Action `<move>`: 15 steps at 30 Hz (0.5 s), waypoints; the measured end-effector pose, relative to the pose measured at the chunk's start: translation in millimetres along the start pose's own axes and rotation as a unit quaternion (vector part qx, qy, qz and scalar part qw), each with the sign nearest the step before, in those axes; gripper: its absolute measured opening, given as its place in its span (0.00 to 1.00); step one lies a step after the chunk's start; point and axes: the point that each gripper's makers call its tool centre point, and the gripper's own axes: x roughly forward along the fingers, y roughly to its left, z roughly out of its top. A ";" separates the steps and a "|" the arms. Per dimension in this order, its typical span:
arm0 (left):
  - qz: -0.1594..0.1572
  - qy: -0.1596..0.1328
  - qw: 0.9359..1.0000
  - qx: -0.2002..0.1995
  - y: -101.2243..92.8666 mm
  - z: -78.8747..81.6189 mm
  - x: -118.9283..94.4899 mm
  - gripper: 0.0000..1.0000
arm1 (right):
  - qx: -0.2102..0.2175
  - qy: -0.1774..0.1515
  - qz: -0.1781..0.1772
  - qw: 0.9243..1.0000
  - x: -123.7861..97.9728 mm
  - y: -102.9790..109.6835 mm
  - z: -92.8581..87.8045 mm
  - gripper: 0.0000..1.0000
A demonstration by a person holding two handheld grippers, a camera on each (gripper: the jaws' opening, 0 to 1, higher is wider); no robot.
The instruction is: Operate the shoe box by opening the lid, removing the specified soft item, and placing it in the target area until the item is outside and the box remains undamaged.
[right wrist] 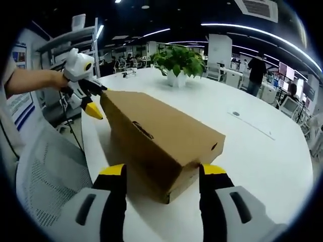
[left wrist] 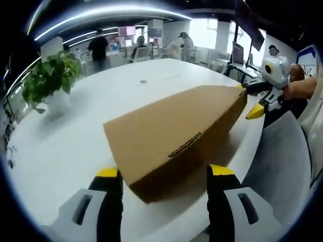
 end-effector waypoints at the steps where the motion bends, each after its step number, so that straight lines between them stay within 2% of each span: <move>1: 0.002 -0.003 1.000 0.001 0.2 3.0 -2.1 0.68 | 0.001 -0.002 -0.001 1.000 -1.5 -1.2 3.4 0.54; 11: 0.018 -0.021 1.000 0.013 5.5 21.3 -9.9 0.68 | 0.001 -0.022 -0.009 1.000 -8.1 -8.2 23.8 0.53; 15: 0.033 -0.030 0.999 0.021 11.6 31.0 -12.4 0.65 | 0.000 -0.031 -0.011 0.999 -9.8 -11.7 32.9 0.54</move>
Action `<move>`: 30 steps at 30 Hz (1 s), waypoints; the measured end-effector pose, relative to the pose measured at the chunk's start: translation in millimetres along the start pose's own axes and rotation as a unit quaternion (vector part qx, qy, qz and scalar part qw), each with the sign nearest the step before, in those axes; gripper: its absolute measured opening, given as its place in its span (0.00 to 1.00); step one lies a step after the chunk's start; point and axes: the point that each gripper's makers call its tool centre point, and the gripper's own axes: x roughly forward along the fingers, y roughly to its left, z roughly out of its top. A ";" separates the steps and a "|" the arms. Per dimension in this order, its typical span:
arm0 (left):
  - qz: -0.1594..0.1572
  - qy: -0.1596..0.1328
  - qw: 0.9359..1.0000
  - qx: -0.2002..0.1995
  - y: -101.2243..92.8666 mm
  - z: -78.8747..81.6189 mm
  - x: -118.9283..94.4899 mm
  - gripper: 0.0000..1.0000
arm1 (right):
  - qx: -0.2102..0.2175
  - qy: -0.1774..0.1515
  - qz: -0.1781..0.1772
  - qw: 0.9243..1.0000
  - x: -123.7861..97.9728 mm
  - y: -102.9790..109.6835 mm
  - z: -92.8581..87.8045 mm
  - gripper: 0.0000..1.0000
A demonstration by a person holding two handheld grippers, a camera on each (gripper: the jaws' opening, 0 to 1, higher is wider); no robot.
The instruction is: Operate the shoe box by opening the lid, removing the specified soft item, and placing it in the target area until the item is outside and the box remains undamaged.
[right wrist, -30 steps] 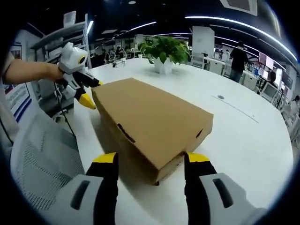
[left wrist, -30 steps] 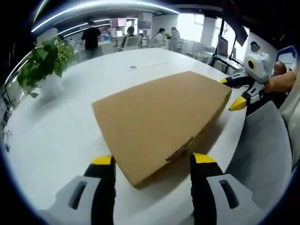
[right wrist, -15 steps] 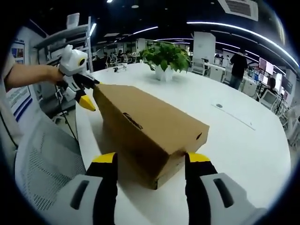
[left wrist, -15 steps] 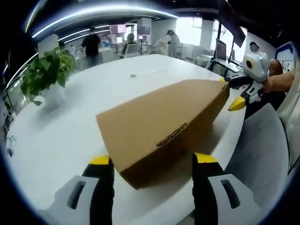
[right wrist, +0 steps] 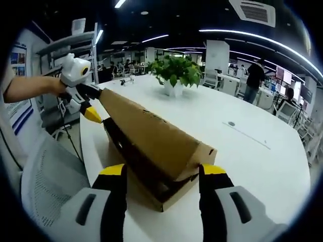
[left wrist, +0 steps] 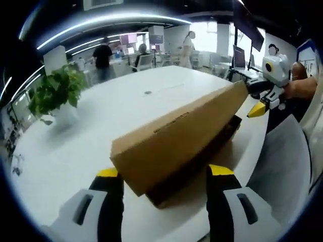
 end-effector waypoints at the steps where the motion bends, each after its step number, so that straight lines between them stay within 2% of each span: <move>1: 0.005 -0.003 1.000 0.001 2.0 3.3 -0.2 0.65 | 0.001 -0.003 -0.001 1.000 -0.4 -1.3 3.2 0.54; 6: 0.028 -0.023 0.999 -0.003 12.5 18.0 -0.3 0.60 | -0.003 -0.015 -0.007 1.000 -0.1 -8.0 15.0 0.53; 10: 0.050 -0.033 0.998 -0.007 24.0 26.5 0.0 0.52 | -0.010 -0.019 -0.010 1.000 0.4 -14.5 21.6 0.52; 22: 0.095 -0.053 0.994 -0.017 49.9 45.4 1.5 0.30 | -0.022 -0.030 -0.020 0.999 3.9 -28.9 37.0 0.49; 30: 0.120 -0.053 0.991 -0.012 65.7 58.4 7.0 0.22 | -0.021 -0.041 -0.030 0.998 10.1 -41.0 48.9 0.49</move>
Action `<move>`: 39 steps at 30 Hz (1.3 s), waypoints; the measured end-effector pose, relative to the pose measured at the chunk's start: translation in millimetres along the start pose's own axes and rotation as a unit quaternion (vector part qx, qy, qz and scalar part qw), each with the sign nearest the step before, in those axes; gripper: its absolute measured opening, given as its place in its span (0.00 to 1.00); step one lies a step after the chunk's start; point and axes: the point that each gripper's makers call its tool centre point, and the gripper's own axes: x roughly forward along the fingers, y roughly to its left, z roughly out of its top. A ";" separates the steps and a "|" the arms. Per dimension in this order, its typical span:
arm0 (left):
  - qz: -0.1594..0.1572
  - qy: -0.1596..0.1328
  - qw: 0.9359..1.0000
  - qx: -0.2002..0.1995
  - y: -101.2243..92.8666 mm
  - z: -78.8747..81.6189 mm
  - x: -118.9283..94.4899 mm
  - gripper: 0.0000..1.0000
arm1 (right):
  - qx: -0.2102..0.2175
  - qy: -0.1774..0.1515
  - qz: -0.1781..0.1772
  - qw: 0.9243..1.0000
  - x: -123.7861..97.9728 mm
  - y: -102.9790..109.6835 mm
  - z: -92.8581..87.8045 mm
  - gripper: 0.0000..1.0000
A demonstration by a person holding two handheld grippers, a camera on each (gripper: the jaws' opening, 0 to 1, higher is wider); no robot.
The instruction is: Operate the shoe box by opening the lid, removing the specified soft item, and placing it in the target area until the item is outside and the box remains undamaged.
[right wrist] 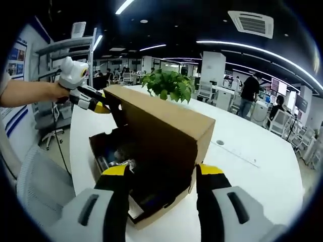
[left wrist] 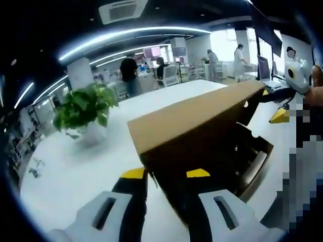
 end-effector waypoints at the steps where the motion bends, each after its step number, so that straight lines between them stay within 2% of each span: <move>1: 0.002 0.000 1.000 0.000 1.7 0.9 1.0 0.21 | 0.000 -0.001 -0.001 1.000 0.9 -1.1 0.8 0.49; 4: 0.010 -0.001 1.000 0.002 7.9 4.6 4.2 0.16 | -0.003 -0.003 -0.005 1.000 3.8 -5.6 3.2 0.49; 13: 0.018 -0.006 1.000 -0.001 18.2 13.8 14.4 0.10 | -0.014 -0.003 -0.010 1.000 11.3 -16.2 9.9 0.48; 21: 0.028 -0.002 1.000 -0.002 28.4 15.2 23.4 0.01 | -0.022 -0.001 -0.012 1.000 15.3 -24.3 11.9 0.45; 31: 0.030 -0.007 0.999 -0.019 34.4 20.7 31.5 0.00 | -0.029 -0.003 -0.020 0.999 21.9 -34.8 14.3 0.43; 33: 0.032 -0.008 0.999 -0.025 36.0 21.7 33.2 0.00 | -0.045 0.002 -0.032 0.998 22.8 -42.5 13.4 0.39; 35: 0.033 -0.010 0.999 -0.029 37.2 22.4 34.9 0.00 | -0.060 0.020 -0.055 0.996 23.1 -53.0 6.9 0.28; 39: 0.036 -0.012 0.999 -0.037 39.3 24.7 39.1 0.00 | -0.028 0.024 -0.059 0.998 25.8 -61.2 -1.1 0.21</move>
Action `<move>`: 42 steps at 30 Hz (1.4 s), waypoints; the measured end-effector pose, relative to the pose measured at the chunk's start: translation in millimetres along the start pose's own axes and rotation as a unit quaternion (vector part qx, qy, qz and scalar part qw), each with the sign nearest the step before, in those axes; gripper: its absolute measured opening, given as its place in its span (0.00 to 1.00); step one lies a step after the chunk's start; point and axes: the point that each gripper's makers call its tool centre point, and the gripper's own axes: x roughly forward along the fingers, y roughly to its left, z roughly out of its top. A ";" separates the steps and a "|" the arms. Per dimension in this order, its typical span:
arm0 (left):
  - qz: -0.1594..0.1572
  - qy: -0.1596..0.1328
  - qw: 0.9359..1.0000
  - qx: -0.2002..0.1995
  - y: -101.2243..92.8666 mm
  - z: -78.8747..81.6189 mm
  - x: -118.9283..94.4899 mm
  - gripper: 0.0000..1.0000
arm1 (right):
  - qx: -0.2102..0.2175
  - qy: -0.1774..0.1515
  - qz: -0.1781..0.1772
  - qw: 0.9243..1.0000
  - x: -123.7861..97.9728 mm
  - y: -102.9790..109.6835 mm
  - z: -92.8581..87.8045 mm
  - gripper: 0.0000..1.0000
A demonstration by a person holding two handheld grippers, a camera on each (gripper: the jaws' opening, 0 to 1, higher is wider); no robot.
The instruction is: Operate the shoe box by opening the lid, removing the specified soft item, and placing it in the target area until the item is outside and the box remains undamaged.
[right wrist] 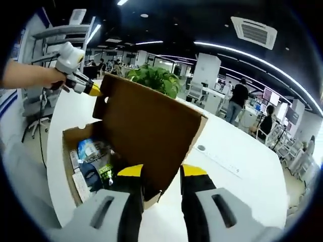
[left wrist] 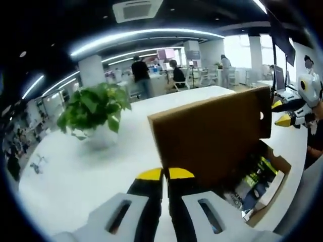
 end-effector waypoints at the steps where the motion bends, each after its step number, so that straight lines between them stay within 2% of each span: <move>1: 0.001 0.000 1.000 -0.001 0.5 0.3 1.3 0.00 | 0.000 0.001 0.000 1.000 0.4 -0.3 -0.8 0.20; 14: 0.000 -0.001 1.000 -0.015 7.1 4.8 17.8 0.00 | 0.020 0.036 -0.001 0.999 15.1 -3.3 -34.8 0.13; 21: -0.002 0.002 1.000 -0.017 10.2 5.7 27.2 0.00 | 0.047 0.052 -0.007 0.998 26.1 -9.0 -48.1 0.08; 32: -0.006 0.008 1.000 -0.023 13.7 6.0 41.7 0.00 | 0.089 0.058 -0.007 0.994 38.3 -9.9 -53.9 0.02; 42: -0.005 0.012 0.999 -0.032 16.0 3.5 55.8 0.00 | 0.079 0.053 -0.003 0.995 40.4 -11.8 -54.3 0.02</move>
